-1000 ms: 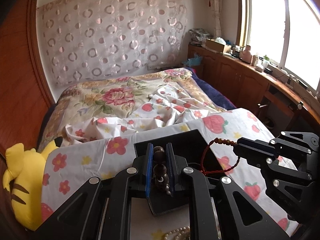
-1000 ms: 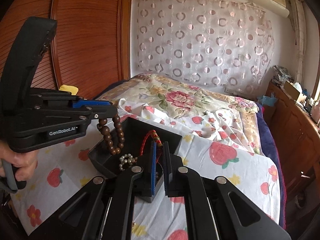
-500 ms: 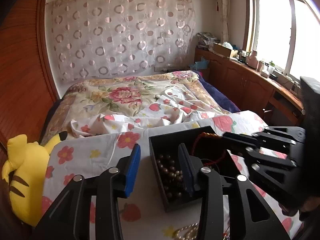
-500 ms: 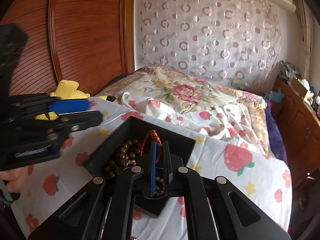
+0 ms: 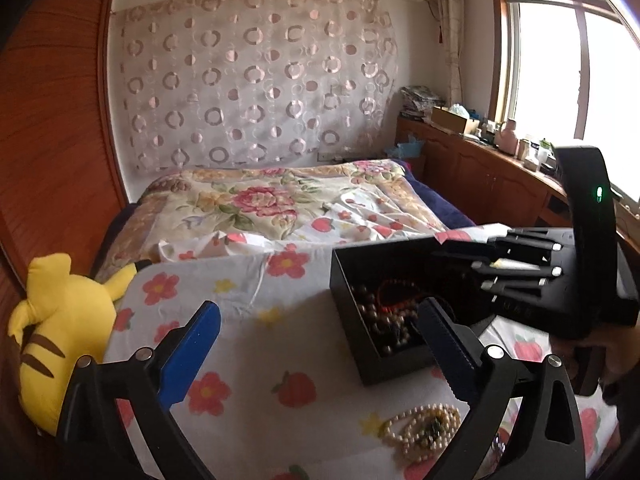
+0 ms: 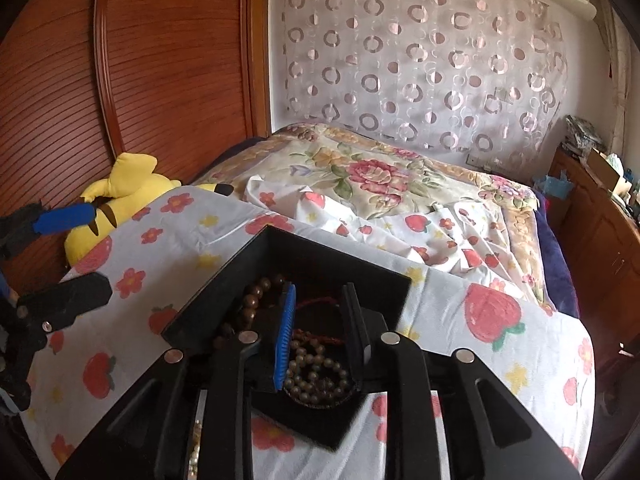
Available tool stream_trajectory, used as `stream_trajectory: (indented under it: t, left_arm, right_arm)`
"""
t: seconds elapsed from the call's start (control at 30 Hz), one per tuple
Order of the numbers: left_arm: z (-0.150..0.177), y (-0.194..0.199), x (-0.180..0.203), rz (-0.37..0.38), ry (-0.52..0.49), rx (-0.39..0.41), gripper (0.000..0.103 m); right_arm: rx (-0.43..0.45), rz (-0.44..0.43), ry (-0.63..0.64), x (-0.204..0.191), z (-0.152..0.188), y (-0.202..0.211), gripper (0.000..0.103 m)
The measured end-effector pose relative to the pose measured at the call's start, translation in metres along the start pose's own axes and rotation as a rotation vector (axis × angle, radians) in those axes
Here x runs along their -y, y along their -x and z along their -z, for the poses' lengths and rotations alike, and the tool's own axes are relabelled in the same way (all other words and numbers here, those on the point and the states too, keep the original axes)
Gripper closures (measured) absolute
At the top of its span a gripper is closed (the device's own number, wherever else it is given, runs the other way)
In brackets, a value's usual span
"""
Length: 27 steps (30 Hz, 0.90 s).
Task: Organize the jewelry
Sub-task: 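Withdraw both grippers from the box back toward the remaining jewelry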
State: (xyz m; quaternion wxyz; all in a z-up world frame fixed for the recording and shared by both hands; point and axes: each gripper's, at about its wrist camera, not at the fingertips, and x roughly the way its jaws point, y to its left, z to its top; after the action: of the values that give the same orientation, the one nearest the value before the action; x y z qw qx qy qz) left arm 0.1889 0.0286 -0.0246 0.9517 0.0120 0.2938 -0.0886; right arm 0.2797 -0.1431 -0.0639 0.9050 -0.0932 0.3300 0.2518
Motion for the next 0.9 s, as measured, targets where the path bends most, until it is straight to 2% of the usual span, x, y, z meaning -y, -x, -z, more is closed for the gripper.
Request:
stream_trajectory:
  t: [0.23, 0.4, 0.5, 0.67, 0.9]
  left_arm:
    - [0.028, 0.017, 0.009, 0.033, -0.015, -0.011, 0.008]
    - [0.056, 0.029, 0.019, 0.03, -0.038, -0.024, 0.008]
    - [0.069, 0.035, 0.02, 0.052, -0.018, -0.037, 0.008]
    - [0.085, 0.041, 0.028, 0.067, -0.022, -0.07, 0.008]
    - [0.105, 0.049, 0.042, 0.093, -0.047, -0.112, 0.008]
  right_arm:
    - [0.031, -0.017, 0.037, 0.0, 0.027, 0.043, 0.077]
    - [-0.009, -0.042, 0.053, -0.004, 0.064, 0.062, 0.077]
    - [-0.04, -0.062, 0.062, -0.009, 0.087, 0.068, 0.077]
    - [-0.053, -0.08, 0.05, -0.019, 0.116, 0.082, 0.077]
    - [-0.078, -0.06, 0.022, -0.021, 0.151, 0.099, 0.077]
